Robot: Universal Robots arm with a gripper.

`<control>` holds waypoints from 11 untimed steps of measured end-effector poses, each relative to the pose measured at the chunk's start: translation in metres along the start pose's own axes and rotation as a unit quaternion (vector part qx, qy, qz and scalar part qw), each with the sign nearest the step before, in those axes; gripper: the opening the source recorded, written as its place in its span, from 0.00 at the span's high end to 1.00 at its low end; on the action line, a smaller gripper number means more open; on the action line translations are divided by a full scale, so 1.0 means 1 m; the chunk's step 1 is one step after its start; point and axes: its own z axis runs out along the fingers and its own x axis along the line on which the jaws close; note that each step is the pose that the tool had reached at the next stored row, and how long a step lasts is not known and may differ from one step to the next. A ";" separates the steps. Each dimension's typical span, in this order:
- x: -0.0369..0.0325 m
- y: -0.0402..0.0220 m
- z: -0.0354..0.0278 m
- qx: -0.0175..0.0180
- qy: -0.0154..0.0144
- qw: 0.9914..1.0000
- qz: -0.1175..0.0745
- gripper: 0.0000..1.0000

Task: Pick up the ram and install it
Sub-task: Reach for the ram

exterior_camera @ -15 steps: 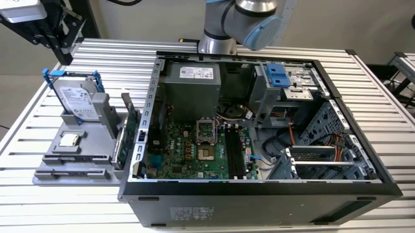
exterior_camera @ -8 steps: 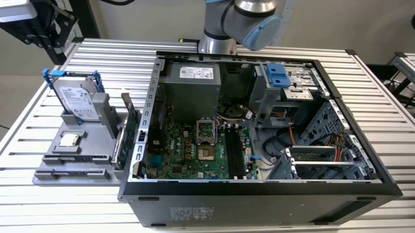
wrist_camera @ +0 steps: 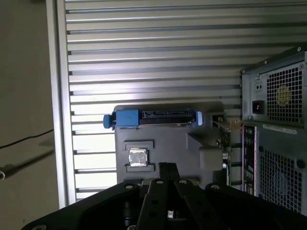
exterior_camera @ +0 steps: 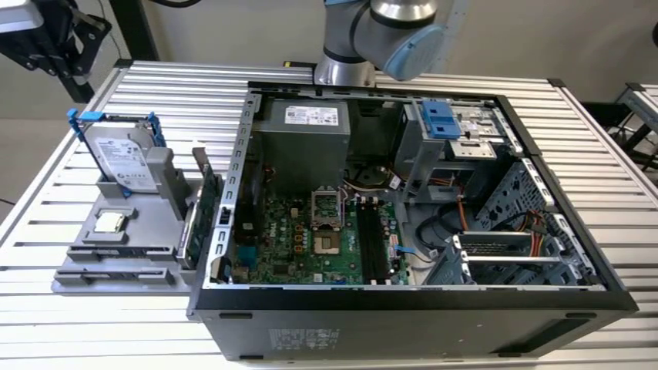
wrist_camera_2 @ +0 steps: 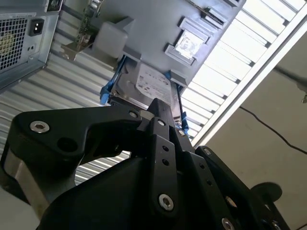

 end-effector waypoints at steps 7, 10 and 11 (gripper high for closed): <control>0.0059 -0.0002 -0.0001 0.000 0.000 1.000 -0.006 1.00; 0.0061 -0.0002 -0.0001 0.000 0.000 1.000 -0.006 1.00; 0.0061 -0.0002 -0.0001 0.000 0.000 1.000 -0.006 1.00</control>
